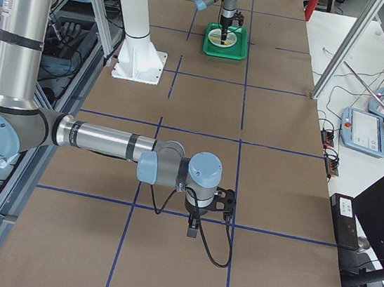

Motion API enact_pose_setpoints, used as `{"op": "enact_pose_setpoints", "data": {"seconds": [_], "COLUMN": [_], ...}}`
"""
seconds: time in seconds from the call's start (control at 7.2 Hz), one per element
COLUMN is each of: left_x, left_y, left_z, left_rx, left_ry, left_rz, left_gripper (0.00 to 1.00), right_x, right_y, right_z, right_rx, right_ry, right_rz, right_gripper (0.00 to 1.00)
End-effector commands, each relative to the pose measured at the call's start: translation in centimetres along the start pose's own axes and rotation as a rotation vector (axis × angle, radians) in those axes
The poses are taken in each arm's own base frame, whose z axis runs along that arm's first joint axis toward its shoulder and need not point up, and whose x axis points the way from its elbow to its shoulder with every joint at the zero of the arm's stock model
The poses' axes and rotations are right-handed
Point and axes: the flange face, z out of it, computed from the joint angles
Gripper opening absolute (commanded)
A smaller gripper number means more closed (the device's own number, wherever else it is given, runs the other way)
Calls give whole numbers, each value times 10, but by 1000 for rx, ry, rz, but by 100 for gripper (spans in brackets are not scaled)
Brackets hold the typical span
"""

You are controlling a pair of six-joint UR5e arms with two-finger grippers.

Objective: Place spoon
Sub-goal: 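Lower the left gripper and close it on the yellow spoon handle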

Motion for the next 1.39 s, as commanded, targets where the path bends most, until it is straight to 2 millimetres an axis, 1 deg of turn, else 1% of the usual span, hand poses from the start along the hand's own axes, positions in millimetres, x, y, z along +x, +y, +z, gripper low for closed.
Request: {"op": "enact_pose_setpoints", "data": {"seconds": [0.0,0.14,0.28,0.42,0.56,0.83,0.97,1.11,1.25], "left_x": [0,0,0,-1,-1,-5,-5,-2,0], "left_y": [0,-1,0,-1,0,2,2,2,3], "left_z": [-1,0,-1,-2,-3,-4,-5,-12,-27], "left_rx": [1,1,2,4,5,4,4,9,19], "left_ry": [1,0,2,2,3,1,2,13,26], "left_rz": [-2,-3,-1,-1,0,-1,0,8,17], "left_gripper": [40,32,28,18,10,5,4,4,2], "right_x": [0,0,0,0,0,0,0,0,0], "right_y": [0,0,0,0,0,0,0,0,0], "right_z": [0,0,0,0,0,0,0,0,0], "right_rx": [0,1,0,0,0,0,0,0,0], "right_ry": [0,0,0,0,0,0,0,0,0], "right_rz": [0,-1,0,-1,0,0,0,-1,0], "right_gripper": [100,100,100,100,100,100,100,100,100]}}
